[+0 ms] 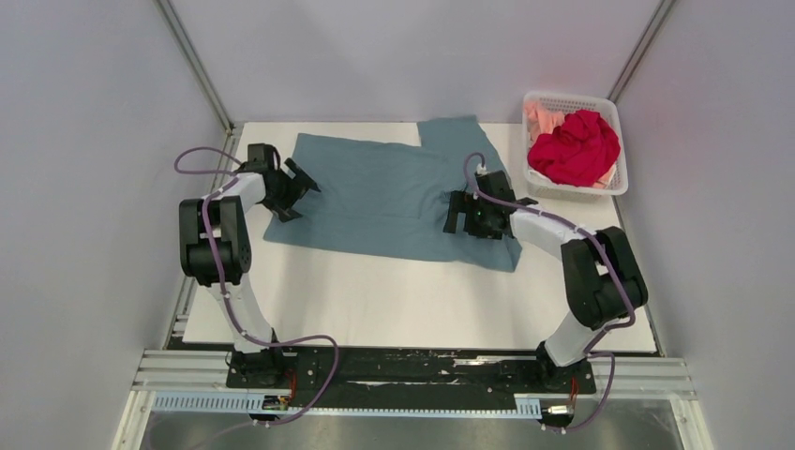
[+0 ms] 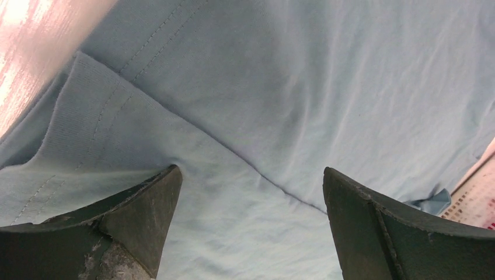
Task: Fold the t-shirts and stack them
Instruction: Fold the flattened tshirt in 1/3 of the way
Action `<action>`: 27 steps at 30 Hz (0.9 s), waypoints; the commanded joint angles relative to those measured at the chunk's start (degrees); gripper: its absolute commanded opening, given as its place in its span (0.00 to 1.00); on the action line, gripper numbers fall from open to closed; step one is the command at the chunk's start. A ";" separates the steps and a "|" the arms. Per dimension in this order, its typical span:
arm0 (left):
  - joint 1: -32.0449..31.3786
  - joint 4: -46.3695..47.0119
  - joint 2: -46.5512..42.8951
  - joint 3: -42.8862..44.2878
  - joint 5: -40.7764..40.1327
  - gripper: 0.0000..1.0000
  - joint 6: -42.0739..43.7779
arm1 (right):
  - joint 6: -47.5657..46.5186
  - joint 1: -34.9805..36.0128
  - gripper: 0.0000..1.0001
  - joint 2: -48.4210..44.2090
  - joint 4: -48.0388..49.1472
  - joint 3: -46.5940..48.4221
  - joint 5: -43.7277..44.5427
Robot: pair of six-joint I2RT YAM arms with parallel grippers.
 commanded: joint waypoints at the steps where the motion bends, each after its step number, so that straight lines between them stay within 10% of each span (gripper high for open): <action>1: 0.11 0.89 1.27 -1.45 2.07 1.00 -0.76 | 4.13 -0.47 1.00 0.48 1.94 -4.36 -2.17; 14: -2.36 0.58 -17.74 -28.25 -1.39 1.00 -1.62 | 4.01 -5.29 1.00 -15.25 -7.84 -20.79 -9.11; 27: -13.48 -7.67 -54.86 -56.72 -5.50 1.00 -15.82 | 9.45 -6.79 1.00 -28.66 -23.31 -26.48 -4.41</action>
